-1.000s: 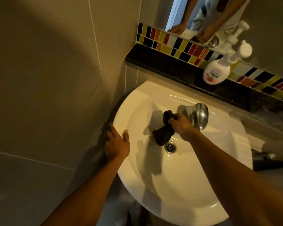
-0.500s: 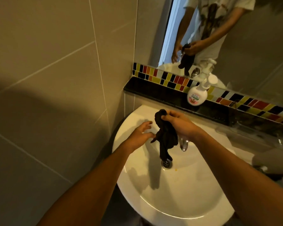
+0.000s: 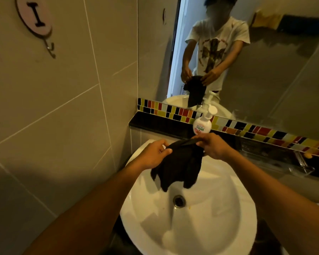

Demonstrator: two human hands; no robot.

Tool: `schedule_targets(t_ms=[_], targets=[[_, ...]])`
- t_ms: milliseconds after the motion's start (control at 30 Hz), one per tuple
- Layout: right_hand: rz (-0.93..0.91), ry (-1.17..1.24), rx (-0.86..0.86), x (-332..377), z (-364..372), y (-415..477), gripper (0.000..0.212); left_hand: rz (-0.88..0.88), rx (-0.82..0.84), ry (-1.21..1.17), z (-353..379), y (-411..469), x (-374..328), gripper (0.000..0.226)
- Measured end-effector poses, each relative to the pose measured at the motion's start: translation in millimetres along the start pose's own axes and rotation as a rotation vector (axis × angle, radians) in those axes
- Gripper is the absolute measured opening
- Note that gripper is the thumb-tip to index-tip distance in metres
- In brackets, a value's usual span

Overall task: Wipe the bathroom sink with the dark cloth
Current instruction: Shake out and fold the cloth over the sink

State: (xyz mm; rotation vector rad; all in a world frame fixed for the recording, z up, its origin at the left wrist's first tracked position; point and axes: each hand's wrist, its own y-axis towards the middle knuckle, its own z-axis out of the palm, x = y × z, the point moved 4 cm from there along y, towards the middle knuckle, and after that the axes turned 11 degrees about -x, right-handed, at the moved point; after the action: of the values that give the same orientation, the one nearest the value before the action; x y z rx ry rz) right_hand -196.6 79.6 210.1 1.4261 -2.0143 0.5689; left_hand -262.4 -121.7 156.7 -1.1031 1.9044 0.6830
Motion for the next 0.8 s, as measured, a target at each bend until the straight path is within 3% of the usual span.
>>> schedule_targets(t_ms=[200,300,400,567,800], targets=[[-0.109,-0.37,0.012,-9,-6,-6,0.032,0.233,0.049,0.288,-10,-2,-28,0.021],[-0.089,-0.3,-0.041,-13,-13,-14,0.027,0.348,0.091,0.421,-11,-5,-35,0.03],[-0.137,-0.251,-0.063,-14,-18,-23,0.02,0.447,0.107,0.537,-10,-8,-34,0.025],[-0.129,-0.456,0.04,-33,-25,-33,0.03,0.325,0.12,0.491,-18,-9,-20,0.01],[0.073,-0.246,0.025,-60,-40,-46,0.025,0.243,0.136,0.47,-25,-5,-15,0.025]])
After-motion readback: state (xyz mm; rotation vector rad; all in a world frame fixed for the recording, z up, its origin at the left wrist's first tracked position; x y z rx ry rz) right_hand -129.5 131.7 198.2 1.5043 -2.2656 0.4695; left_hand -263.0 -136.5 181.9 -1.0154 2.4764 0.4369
